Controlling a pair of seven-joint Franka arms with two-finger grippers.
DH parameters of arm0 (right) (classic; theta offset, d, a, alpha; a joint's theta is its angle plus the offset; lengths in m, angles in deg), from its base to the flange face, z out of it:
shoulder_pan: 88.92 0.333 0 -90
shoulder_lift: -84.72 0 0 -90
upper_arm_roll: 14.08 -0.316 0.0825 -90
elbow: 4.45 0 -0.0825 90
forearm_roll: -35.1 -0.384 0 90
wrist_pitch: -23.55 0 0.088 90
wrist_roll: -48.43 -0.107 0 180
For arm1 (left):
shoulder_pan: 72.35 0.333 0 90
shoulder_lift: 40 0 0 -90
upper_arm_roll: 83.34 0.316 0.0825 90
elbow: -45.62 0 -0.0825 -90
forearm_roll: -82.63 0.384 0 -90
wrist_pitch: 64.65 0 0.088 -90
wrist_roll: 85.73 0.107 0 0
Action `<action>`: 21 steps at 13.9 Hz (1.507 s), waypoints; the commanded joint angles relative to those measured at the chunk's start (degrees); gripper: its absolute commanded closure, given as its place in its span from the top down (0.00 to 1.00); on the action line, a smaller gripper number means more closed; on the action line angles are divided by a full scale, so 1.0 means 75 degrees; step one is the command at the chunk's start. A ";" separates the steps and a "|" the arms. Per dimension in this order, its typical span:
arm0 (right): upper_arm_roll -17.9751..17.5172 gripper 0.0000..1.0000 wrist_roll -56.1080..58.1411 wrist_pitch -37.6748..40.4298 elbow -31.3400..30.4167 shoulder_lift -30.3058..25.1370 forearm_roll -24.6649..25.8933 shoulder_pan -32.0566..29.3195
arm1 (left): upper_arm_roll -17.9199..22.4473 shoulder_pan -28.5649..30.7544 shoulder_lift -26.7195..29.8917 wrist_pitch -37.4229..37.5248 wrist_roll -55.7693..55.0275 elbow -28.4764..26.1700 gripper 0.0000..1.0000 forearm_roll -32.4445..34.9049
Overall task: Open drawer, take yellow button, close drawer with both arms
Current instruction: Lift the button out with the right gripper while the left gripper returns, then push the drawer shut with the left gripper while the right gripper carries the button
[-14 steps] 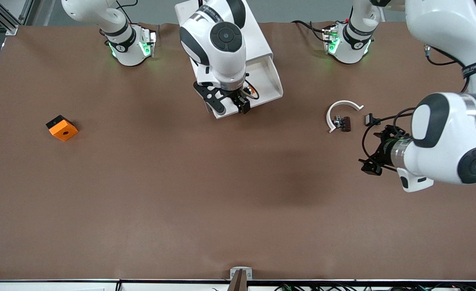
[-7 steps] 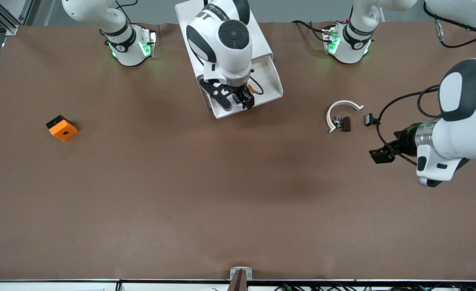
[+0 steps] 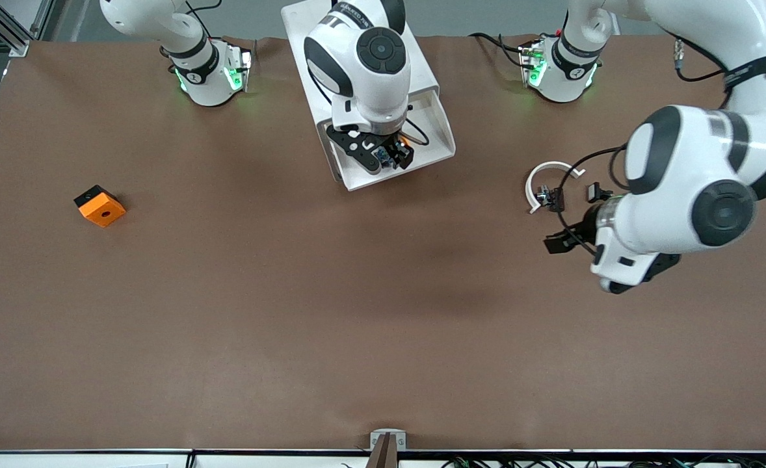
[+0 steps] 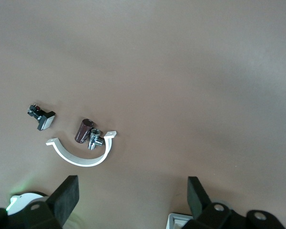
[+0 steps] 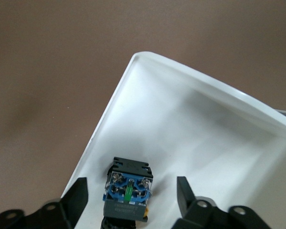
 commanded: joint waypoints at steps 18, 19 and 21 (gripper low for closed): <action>0.0118 0.20 0.7336 0.3900 0.1804 -0.1132 -0.0237 -0.3939 | -0.1479 -0.1710 0.0047 -0.2724 -0.1380 -0.1309 1.00 0.0154; 0.0107 0.20 0.8437 0.3889 0.1769 -0.1121 -0.0004 -0.4489 | -0.1491 -0.1932 0.0093 -0.2875 -0.1567 -0.1566 1.00 0.0154; 0.0106 0.20 1.0444 0.3738 0.1733 -0.1062 0.0523 -0.5300 | -0.1515 -0.2250 0.0117 -0.3052 -0.1824 -0.1779 1.00 0.0142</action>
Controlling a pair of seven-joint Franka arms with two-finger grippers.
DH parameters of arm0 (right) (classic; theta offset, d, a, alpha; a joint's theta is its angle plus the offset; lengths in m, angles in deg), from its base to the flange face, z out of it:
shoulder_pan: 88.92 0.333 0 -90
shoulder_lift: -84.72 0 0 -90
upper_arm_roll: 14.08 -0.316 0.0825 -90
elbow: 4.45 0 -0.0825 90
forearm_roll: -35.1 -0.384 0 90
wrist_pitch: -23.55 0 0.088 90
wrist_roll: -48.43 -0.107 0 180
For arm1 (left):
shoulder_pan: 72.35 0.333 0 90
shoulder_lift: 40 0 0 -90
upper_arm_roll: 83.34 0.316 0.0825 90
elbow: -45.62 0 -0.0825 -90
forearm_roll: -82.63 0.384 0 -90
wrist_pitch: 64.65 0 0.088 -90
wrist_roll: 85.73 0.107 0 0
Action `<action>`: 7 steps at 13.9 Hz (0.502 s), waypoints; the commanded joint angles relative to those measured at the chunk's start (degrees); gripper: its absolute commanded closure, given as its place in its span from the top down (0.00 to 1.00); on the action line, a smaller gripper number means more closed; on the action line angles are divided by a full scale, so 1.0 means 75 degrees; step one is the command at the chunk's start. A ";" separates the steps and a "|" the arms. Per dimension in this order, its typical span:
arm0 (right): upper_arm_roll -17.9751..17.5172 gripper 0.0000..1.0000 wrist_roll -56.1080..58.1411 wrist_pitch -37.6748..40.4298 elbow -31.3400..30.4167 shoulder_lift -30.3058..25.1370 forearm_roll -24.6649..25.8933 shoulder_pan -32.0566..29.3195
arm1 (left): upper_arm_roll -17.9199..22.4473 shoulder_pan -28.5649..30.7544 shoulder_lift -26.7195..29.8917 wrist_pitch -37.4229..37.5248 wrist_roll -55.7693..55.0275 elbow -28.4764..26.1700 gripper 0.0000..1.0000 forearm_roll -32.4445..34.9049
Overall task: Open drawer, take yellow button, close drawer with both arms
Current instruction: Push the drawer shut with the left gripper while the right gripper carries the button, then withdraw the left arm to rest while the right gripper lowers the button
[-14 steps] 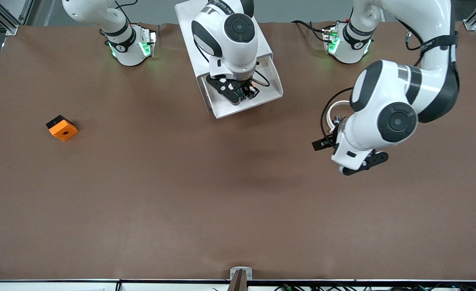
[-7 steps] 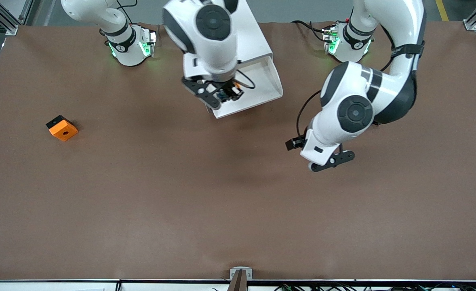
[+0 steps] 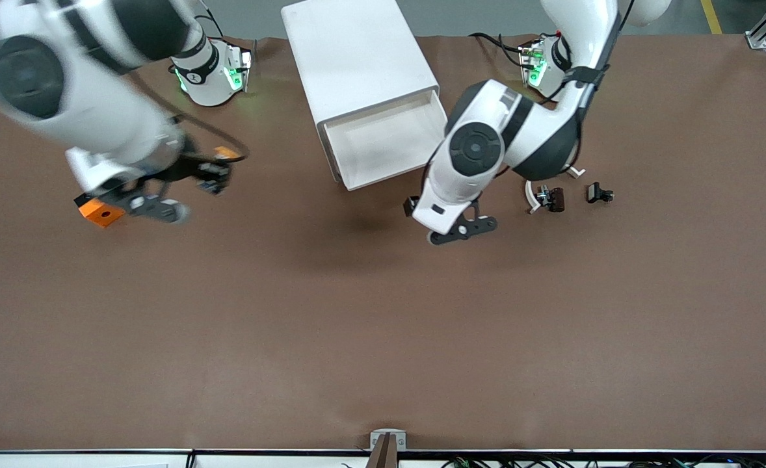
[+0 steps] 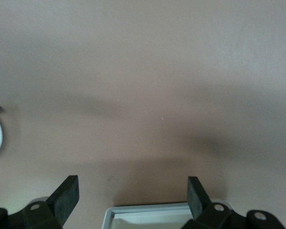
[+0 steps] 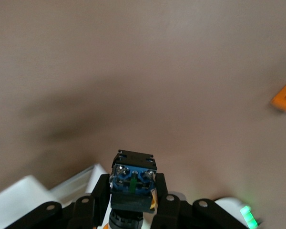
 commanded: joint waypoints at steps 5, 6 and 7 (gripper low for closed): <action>-0.0164 0.21 0.3423 -0.1753 -0.1544 -0.0015 0.1252 -0.1582 | -0.0756 -0.0451 0.0174 -0.0106 -0.1483 -0.0470 1.00 -0.0247; -0.0164 0.21 0.3774 -0.2210 -0.1896 -0.0026 0.1252 -0.1793 | -0.0955 -0.0451 0.0162 -0.0106 -0.1589 -0.0528 1.00 -0.0341; -0.0164 0.21 0.4126 -0.2655 -0.2201 -0.0026 0.1252 -0.1946 | -0.1131 -0.0451 0.0162 -0.0106 -0.1625 -0.0622 1.00 -0.0435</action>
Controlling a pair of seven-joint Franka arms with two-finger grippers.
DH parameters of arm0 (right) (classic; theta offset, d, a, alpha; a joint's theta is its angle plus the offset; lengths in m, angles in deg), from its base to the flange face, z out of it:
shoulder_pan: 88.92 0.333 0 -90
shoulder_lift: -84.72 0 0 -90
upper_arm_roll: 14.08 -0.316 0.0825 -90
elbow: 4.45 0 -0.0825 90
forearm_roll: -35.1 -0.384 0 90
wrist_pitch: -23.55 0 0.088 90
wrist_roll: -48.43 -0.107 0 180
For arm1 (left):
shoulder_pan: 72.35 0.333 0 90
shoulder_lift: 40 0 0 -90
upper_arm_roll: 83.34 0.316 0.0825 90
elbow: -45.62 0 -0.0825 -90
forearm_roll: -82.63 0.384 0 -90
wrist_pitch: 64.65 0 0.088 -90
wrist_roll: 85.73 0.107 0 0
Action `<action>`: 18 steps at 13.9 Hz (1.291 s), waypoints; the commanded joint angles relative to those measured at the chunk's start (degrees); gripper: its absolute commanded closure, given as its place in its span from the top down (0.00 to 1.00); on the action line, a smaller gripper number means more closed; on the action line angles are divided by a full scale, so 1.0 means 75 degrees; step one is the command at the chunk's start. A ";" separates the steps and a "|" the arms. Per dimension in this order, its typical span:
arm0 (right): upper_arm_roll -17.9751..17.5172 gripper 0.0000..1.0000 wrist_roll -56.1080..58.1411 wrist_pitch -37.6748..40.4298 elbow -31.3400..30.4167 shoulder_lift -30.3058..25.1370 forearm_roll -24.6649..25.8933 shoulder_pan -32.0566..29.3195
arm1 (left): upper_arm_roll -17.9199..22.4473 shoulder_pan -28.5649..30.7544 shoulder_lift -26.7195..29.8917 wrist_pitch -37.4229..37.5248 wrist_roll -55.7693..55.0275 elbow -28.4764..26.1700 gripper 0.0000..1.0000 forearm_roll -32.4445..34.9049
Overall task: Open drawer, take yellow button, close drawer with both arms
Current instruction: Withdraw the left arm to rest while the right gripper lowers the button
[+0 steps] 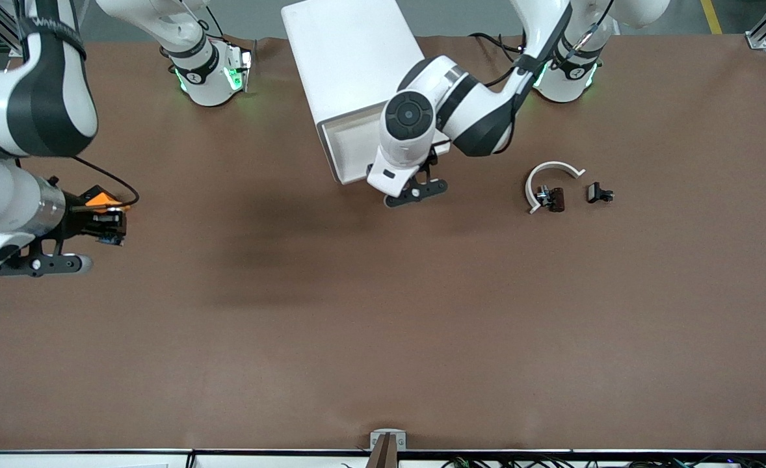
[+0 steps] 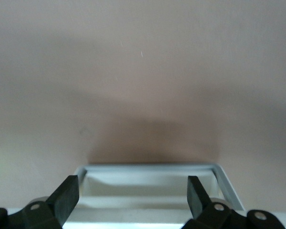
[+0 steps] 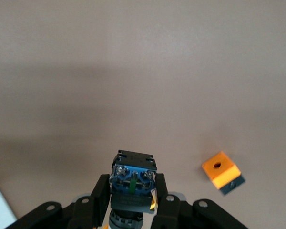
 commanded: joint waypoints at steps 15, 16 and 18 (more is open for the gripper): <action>-0.0159 0.22 0.1331 -0.4777 -0.3720 0.0437 0.0384 -0.1129 | -0.1112 0.0603 0.0067 0.0382 -0.1173 -0.0169 1.00 -0.0770; -0.0159 0.22 0.1331 -0.4777 -0.3743 0.0496 0.0384 -0.1117 | -0.1099 0.1082 0.0067 0.0382 -0.1150 -0.0005 1.00 -0.0711; -0.0159 0.22 0.1319 -0.4986 -0.3802 0.0753 0.0384 -0.1117 | -0.1111 0.1974 0.0067 0.0382 -0.1138 0.0417 1.00 0.0023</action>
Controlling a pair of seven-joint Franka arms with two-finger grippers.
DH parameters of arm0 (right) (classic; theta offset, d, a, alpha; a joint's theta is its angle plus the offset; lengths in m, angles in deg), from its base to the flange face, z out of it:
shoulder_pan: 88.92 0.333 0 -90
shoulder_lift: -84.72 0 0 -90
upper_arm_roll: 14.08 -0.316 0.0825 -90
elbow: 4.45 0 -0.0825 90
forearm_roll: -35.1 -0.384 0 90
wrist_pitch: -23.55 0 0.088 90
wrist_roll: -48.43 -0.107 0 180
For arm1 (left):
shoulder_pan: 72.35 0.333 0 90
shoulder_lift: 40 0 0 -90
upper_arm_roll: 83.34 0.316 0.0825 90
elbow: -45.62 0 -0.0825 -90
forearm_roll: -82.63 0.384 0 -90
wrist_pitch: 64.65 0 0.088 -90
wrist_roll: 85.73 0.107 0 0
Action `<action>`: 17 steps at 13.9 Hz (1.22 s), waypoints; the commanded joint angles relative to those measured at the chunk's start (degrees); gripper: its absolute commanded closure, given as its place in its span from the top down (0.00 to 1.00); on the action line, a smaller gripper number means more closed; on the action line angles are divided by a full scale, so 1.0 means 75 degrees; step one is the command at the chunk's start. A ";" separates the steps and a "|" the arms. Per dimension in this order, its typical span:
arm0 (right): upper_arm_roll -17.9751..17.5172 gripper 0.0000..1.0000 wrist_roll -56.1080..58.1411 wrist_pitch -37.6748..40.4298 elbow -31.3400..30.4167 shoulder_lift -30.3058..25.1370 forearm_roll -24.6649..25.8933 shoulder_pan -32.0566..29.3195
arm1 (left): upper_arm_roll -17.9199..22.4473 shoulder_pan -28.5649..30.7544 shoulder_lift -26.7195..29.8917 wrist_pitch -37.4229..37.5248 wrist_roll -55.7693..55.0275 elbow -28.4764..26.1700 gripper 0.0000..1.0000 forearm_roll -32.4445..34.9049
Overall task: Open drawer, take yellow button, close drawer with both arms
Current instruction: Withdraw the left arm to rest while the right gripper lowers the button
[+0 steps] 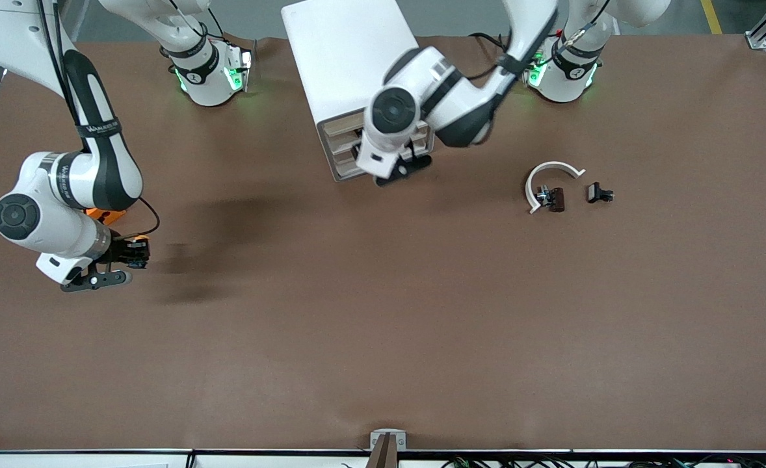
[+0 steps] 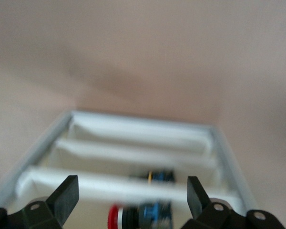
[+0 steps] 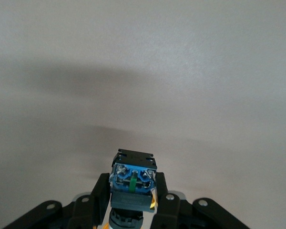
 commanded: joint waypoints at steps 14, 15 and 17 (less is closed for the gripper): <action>-0.0113 0.29 -0.0060 -0.1311 -0.0277 0.0744 0.0156 -0.0159 | -0.0017 0.4274 0.1968 0.1303 0.5463 0.1295 1.00 0.2934; -0.0113 0.30 -0.0060 -0.1323 -0.0277 0.0767 0.0156 -0.0159 | 0.0007 0.4438 0.2202 0.1736 0.5931 0.1225 1.00 0.2700; -0.0113 0.31 -0.0060 -0.1451 -0.0277 0.0814 0.0156 -0.0170 | 0.0030 0.4743 0.2835 0.2231 0.6776 0.0805 1.00 0.2557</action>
